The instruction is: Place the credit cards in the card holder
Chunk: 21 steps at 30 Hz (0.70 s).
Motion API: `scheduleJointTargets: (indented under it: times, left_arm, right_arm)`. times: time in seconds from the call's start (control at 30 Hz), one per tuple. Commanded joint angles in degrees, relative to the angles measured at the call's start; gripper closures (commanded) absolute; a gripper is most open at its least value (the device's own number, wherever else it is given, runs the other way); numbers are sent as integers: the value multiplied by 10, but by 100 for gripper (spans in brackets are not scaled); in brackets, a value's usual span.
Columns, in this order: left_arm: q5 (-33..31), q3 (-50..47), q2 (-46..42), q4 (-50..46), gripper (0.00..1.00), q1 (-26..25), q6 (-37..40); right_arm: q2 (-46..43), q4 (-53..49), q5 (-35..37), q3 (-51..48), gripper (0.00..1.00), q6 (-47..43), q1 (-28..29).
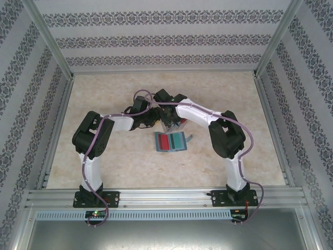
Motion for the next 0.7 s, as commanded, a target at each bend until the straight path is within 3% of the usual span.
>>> scheduleJointTargets:
  times: [0.0,0.23,0.67]
  left_arm:
    - [-4,-20,1,-23,53,5,-5]
    - [-4,-21,1,-20,53,6,-7]
    - [-3,-26,3,-17,54,5,-7]
  right_arm:
    - [23,-1,74,16,65,-22,16]
    - [8,5,152,10,65,-32,29]
    - [-9,9,138,10,82,-42,27]
